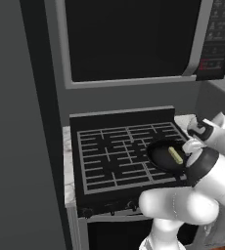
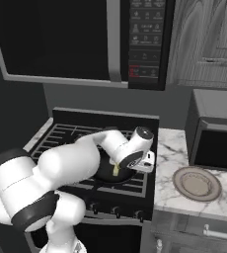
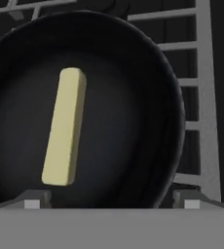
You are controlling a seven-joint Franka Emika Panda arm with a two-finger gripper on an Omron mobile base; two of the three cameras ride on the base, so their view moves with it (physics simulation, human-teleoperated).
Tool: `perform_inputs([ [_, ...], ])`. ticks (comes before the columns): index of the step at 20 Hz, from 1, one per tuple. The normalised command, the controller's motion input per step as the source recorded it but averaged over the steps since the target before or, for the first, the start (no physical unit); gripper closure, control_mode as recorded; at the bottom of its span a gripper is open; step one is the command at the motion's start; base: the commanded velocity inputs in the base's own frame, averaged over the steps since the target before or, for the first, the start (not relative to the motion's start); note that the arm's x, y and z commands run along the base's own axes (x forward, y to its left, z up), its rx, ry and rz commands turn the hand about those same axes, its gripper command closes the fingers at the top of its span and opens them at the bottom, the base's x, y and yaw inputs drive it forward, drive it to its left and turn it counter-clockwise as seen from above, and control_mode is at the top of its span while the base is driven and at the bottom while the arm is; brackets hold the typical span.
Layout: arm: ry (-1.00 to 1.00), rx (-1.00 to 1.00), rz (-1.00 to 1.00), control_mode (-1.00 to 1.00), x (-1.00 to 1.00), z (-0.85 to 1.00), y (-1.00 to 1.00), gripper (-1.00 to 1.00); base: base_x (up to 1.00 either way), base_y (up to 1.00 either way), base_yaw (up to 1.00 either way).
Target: Pick up the butter stick and place it in the pan. Then turn on the burner for the pan.
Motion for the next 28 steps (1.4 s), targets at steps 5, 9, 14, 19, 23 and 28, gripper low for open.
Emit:
perform_inputs([
  [5, -0.18, 0.08, 0.0, -1.0, -0.34, 0.18, -0.23, -1.0, 0.0, 0.0, 0.0],
  [9, -0.18, 0.04, 0.0, -1.0, -0.36, 0.0, -0.3, -1.0, 0.0, 0.0, 0.0],
  [14, -0.17, 0.03, 0.0, -1.0, -0.55, -0.03, -0.38, -1.0, 0.0, 0.0, 0.0],
  [19, -0.18, 0.01, 0.0, -1.0, -0.43, -0.05, -0.22, -1.0, 0.0, 0.0, 0.0],
  [23, -0.23, 0.0, 0.0, -1.0, -0.18, -0.22, -0.01, -1.0, 0.0, 0.0, 0.0],
  [28, -0.23, 0.0, 0.0, -1.0, -0.13, -0.43, 0.01, -1.0, 0.0, 0.0, 0.0],
])
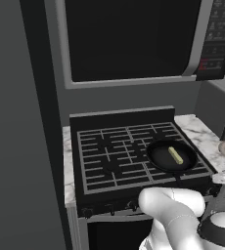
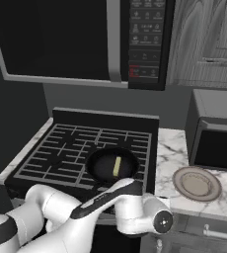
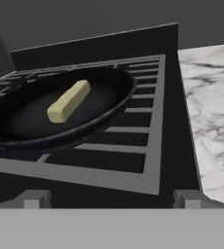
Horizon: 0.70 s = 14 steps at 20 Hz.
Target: Pick up the butter stick and place it in the pan. Then turn on the burner for the pan.
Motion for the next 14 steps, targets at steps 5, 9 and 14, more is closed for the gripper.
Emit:
perform_inputs([
  [5, -0.27, 0.01, 0.0, -1.0, -0.01, -0.56, 0.02, -1.0, 0.0, 0.0, 0.0],
  [9, -0.19, 0.06, 0.0, -1.0, -0.07, -0.37, -0.03, -1.0, 0.0, 0.0, 0.0],
  [14, -0.15, 0.1, 0.0, -1.0, -0.14, -0.26, -0.12, -1.0, 0.0, 0.0, 0.0],
])
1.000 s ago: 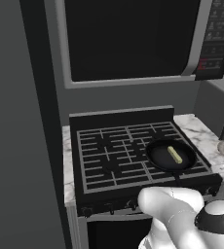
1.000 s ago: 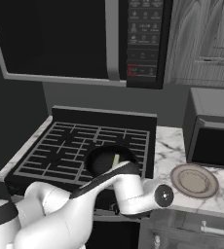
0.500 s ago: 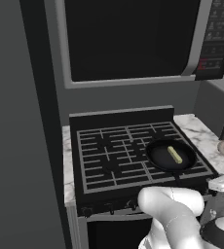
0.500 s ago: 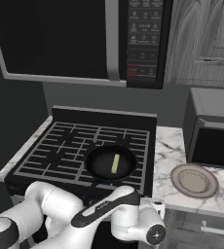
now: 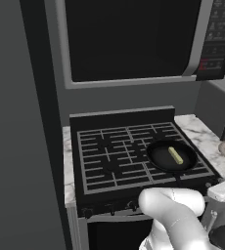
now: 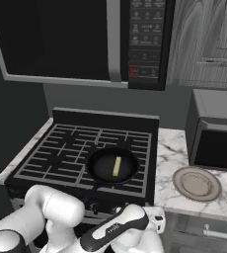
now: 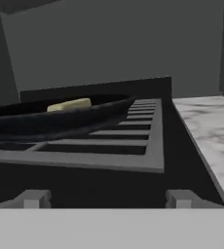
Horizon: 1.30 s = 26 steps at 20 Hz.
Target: Pick up the butter stick and place it in the pan. Then turn on the burner for the pan.
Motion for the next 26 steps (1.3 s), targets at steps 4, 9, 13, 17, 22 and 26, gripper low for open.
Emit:
perform_inputs([
  [4, -0.12, 0.09, 0.0, -1.0, -0.3, -0.16, -0.2, -1.0, 0.0, 0.0, 0.0],
  [9, -0.08, 0.05, -0.08, -1.0, -0.45, -0.11, -0.21, -1.0, 0.0, 0.0, 0.0],
  [13, -0.06, 0.01, -0.11, -1.0, -0.28, -0.15, -0.05, -1.0, 0.0, 0.0, 0.0],
  [17, -0.08, 0.07, -0.05, -1.0, 0.0, -0.28, 0.0, -1.0, 0.0, 0.0, 0.0],
  [22, -0.1, 0.09, -0.01, -1.0, 0.0, -0.3, 0.0, -1.0, 0.0, 0.0, 0.0],
  [26, -0.08, 0.08, 0.0, -1.0, 0.06, -0.19, 0.0, -1.0, 0.0, 0.0, 0.0],
])
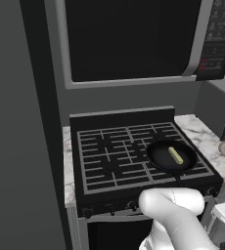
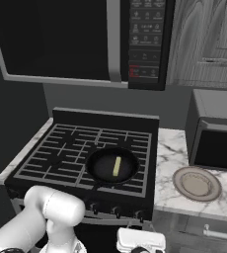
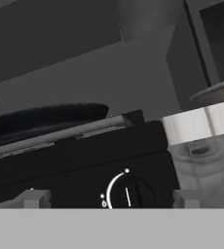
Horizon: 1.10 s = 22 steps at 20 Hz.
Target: Pick up the butter stick and place it in the pan. Then turn on the burner for the pan.
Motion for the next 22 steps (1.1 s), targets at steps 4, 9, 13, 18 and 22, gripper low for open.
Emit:
perform_inputs([
  [4, -0.06, 0.06, 0.0, -1.0, 0.08, -0.03, -0.06, -1.0, 0.0, 0.0, 0.0],
  [9, -0.05, 0.05, 0.0, -1.0, 0.16, 0.0, -0.07, -1.0, 0.0, 0.0, 0.0],
  [13, -0.02, 0.01, 0.0, -1.0, 0.17, -0.02, -0.01, -1.0, 0.0, 0.0, 0.0],
  [18, -0.01, 0.0, 0.0, -1.0, 0.13, -0.07, 0.0, -1.0, 0.0, 0.0, 0.0],
  [22, 0.0, 0.0, 0.0, -1.0, 0.06, -0.09, 0.0, -1.0, 0.0, 0.0, 0.0],
])
